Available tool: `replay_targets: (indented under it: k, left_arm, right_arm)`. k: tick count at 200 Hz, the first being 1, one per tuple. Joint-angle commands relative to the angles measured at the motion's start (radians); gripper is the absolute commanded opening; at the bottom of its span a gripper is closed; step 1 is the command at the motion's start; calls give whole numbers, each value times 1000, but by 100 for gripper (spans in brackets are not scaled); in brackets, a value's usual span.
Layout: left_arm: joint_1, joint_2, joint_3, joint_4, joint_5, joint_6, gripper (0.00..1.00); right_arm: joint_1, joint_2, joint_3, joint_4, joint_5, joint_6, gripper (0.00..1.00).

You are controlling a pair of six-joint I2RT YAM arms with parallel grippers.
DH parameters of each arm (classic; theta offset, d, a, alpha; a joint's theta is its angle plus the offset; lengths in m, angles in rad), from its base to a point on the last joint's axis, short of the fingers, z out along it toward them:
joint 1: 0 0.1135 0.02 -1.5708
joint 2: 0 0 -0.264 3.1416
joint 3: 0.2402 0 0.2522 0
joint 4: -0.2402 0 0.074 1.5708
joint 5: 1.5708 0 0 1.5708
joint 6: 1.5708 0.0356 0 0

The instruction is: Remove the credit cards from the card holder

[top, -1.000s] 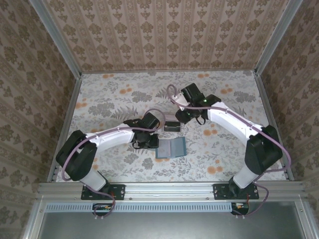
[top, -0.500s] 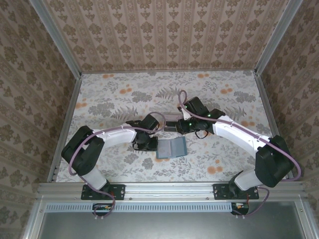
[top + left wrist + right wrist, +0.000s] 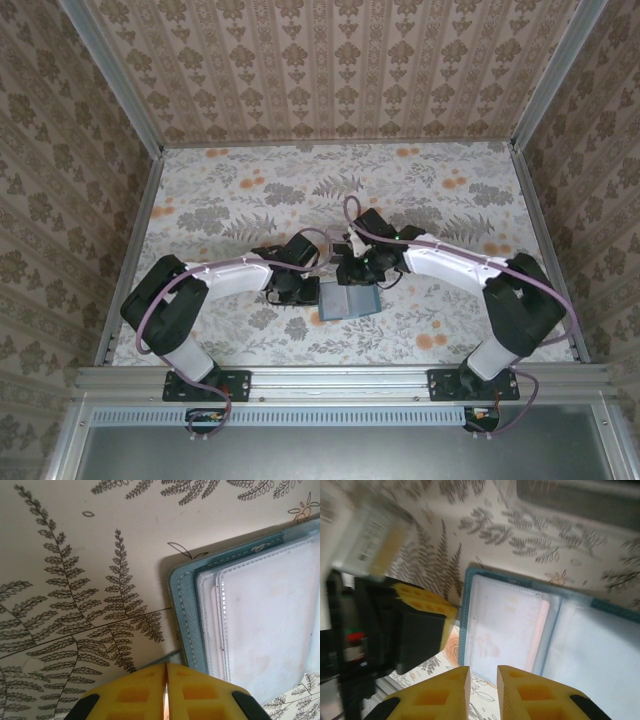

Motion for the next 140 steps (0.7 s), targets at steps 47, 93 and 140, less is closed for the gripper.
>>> replay_targets:
  k: [47,93,140]
  left_arm:
    - [-2,-34,-85,15,23,-31,11]
    - [0,-40,-98,28,33,-31,10]
    - [3,-40,-107,32,41,-27,10]
  right_arm:
    - [68,136,36,103,-56,104,20]
    - [80,199,30,159,-89,136,20]
    - [84,222,35,98,-4,132,24]
